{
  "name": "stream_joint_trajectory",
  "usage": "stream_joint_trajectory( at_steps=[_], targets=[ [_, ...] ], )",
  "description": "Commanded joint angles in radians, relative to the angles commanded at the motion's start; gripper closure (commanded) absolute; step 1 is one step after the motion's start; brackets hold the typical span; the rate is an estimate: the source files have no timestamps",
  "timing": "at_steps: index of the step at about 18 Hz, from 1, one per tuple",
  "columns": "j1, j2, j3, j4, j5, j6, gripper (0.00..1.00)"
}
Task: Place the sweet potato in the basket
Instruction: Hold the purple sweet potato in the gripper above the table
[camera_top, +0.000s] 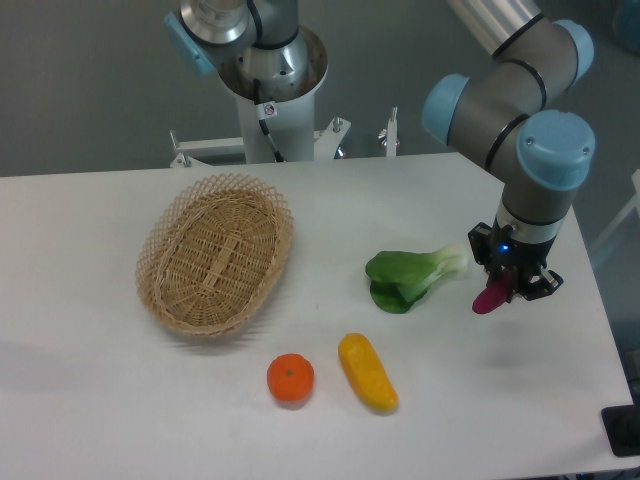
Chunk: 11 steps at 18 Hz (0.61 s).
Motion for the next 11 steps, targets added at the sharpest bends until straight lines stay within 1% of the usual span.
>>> stream_joint_trajectory(
  at_steps=[9, 11],
  targets=[
    [-0.002, 0.005, 0.002, -0.003, -0.006, -0.017, 0.74],
    [-0.011, 0.003, 0.005, -0.008, -0.006, -0.040, 0.74]
  ],
)
